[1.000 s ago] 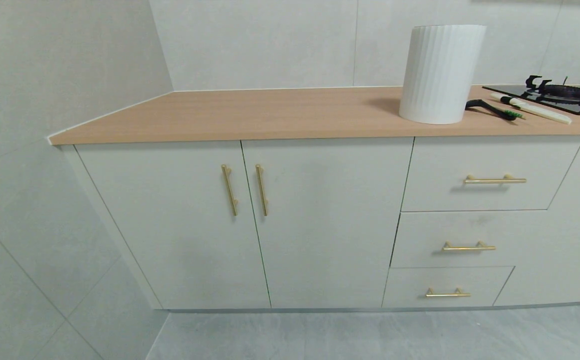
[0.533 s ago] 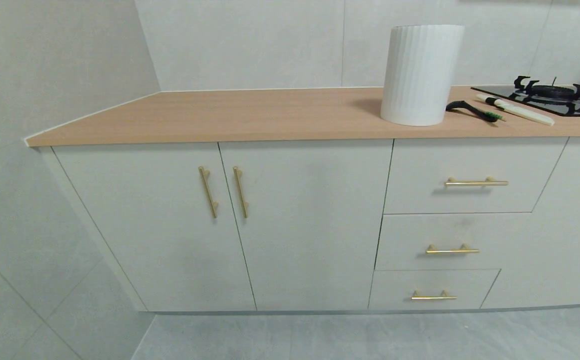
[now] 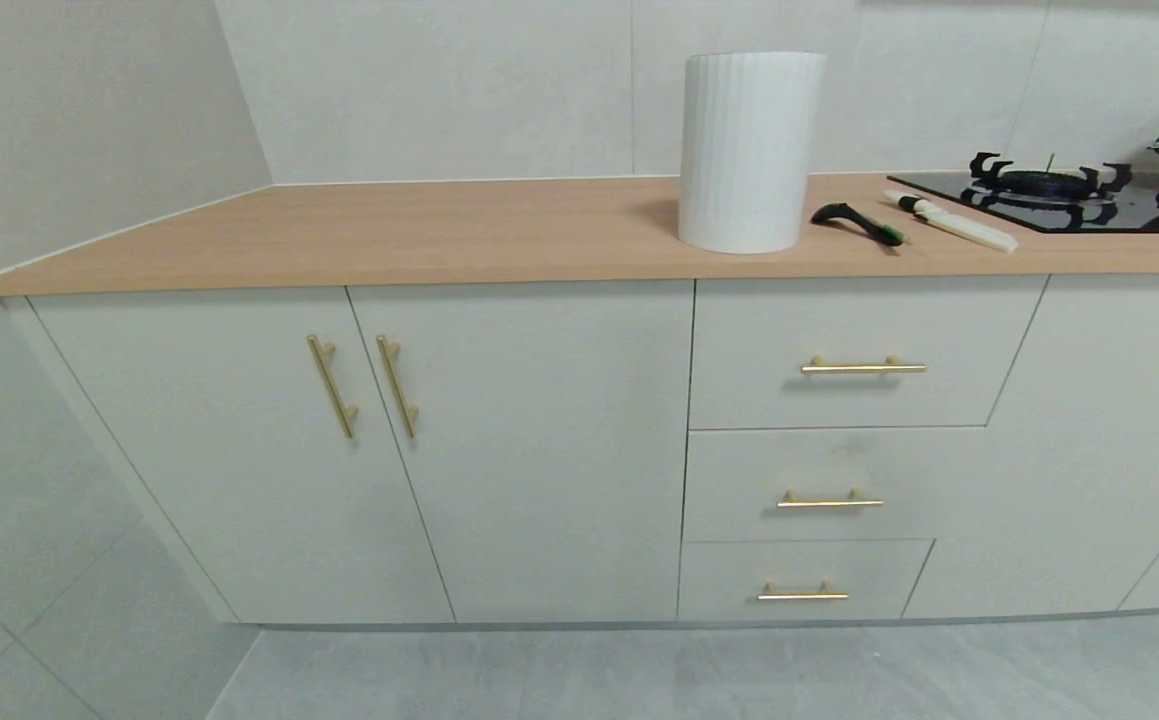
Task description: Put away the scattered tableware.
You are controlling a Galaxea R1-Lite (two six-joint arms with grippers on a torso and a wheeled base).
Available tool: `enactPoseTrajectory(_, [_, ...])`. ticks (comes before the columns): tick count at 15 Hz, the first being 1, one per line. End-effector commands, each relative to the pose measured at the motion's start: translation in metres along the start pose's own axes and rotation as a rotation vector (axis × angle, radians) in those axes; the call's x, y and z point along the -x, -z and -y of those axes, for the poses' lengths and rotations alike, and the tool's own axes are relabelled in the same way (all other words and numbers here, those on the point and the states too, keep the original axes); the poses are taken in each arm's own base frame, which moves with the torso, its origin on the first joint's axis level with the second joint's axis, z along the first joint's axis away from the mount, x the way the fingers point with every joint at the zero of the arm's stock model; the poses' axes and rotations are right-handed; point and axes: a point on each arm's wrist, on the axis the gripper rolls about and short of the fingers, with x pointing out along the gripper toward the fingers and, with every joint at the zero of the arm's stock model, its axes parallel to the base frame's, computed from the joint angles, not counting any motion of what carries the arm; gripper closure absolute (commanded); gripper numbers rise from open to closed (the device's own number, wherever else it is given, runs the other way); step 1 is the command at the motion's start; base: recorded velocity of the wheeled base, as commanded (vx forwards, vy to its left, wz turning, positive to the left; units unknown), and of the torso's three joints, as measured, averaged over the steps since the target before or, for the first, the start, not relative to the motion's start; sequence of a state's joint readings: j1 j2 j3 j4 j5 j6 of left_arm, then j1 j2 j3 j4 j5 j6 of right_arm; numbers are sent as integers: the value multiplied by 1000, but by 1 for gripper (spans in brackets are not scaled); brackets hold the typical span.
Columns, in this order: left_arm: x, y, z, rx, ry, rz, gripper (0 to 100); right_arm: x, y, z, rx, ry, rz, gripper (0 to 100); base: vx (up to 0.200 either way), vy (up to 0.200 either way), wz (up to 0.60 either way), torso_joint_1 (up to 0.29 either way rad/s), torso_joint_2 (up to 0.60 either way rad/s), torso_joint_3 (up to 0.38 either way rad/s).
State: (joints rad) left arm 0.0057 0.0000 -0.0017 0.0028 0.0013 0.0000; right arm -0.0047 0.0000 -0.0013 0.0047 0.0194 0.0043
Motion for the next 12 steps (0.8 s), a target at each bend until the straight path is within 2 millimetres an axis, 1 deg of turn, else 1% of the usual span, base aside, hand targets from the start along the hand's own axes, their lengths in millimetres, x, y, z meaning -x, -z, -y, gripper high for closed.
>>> enactPoseTrajectory(1, [0,0,0,0,-1,-2,0,0,0,0,0,-1,-1,0,0,-200,0,7,2,-2])
enactPoseTrajectory(3, [0,0,0,2,-1,0,0,0,0,0,1,-1,-3,0,0,-200,0,0,0,0])
enactPoseTrajectory(10, [0,0,0,0,-1,-2,0,0,0,0,3,1,-3,0,0,0,0,0,0,0])
enactPoseTrajectory(12, [0,0,0,2,-1,-2,0,0,0,0,3,1,-3,0,200,0,0,5,2,2])
